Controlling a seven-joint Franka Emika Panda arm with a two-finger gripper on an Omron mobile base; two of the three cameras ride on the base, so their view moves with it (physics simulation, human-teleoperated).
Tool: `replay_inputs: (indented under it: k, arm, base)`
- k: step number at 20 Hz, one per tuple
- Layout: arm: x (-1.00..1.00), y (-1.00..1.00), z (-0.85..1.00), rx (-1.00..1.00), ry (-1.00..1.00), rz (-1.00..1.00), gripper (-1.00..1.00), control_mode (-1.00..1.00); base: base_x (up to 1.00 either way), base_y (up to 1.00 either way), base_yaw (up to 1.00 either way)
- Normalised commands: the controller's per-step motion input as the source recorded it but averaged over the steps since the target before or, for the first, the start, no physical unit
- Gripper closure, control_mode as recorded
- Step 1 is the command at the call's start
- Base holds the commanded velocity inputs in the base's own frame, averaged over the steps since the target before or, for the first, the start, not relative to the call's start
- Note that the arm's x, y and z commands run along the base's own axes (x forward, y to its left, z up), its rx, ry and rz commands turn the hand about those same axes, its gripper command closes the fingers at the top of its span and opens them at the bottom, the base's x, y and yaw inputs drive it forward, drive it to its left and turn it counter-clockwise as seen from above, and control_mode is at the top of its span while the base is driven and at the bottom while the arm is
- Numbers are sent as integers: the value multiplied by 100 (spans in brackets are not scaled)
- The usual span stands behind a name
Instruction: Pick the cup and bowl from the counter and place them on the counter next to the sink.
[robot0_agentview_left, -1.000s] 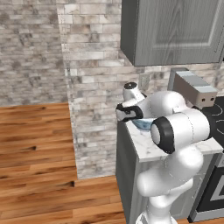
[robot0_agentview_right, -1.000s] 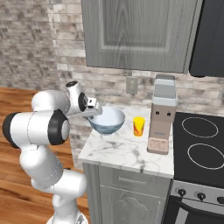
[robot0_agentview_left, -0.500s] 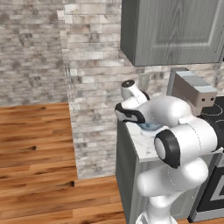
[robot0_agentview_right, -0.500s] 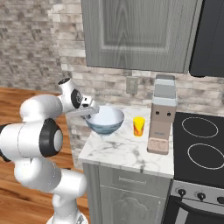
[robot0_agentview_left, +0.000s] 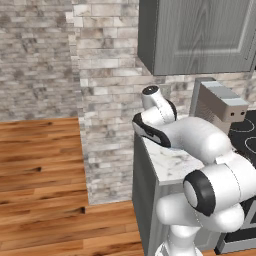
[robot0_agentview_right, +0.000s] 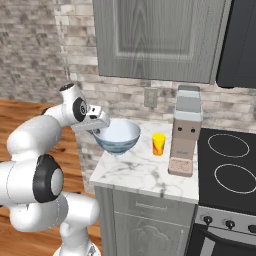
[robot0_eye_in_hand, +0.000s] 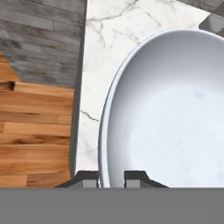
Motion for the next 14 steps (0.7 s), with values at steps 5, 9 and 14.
replay_inputs:
  k: [5,9,14]
  arm:
    - [-11,0,41,0,1,0,100,-100]
    - [-56,0,7,0,0,0,100,-100]
    - [-78,0,0,0,0,1,100,-100]
  base:
    - [0,0,0]
    - [0,0,0]
    - [0,0,0]
